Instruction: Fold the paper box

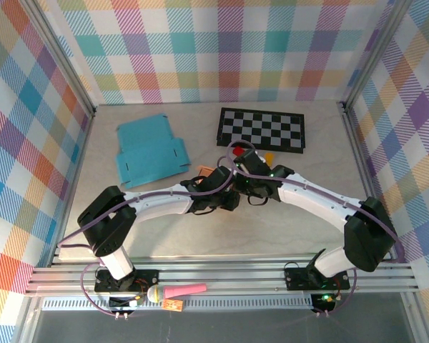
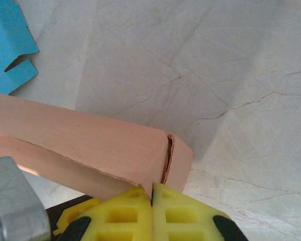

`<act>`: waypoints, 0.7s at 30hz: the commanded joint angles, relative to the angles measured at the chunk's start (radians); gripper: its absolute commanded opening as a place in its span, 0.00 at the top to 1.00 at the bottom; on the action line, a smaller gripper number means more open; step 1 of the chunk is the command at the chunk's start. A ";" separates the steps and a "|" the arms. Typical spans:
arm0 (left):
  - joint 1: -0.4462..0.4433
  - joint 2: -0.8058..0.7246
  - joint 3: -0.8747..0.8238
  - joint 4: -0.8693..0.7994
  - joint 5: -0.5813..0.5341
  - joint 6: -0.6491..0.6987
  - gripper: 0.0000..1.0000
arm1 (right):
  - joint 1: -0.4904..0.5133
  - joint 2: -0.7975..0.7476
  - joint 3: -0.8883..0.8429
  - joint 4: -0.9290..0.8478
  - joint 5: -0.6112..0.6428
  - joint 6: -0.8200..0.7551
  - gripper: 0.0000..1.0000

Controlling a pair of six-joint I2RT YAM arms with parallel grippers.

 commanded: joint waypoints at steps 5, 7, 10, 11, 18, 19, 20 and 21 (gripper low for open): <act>-0.014 -0.119 -0.050 -0.010 0.073 -0.005 0.70 | 0.055 0.002 -0.041 0.068 -0.028 -0.064 1.00; -0.014 -0.156 -0.068 -0.025 0.067 -0.013 0.68 | 0.062 0.003 -0.037 0.070 -0.021 -0.074 1.00; -0.015 -0.240 -0.098 -0.055 0.056 -0.031 0.65 | 0.074 0.004 -0.031 0.074 -0.014 -0.096 1.00; -0.015 -0.275 -0.106 -0.071 0.048 -0.038 0.63 | 0.078 0.003 -0.029 0.080 -0.014 -0.105 1.00; -0.008 -0.460 -0.118 -0.228 -0.006 -0.043 0.55 | 0.111 0.020 -0.015 0.086 -0.007 -0.154 1.00; -0.002 -0.474 -0.121 -0.238 -0.009 -0.042 0.54 | 0.117 0.022 -0.015 0.092 -0.006 -0.158 1.00; 0.008 -0.483 -0.126 -0.244 -0.003 -0.043 0.54 | 0.123 0.023 -0.015 0.099 -0.005 -0.159 1.00; 0.018 -0.481 -0.133 -0.242 0.013 -0.042 0.54 | 0.127 0.027 -0.015 0.109 -0.007 -0.161 1.00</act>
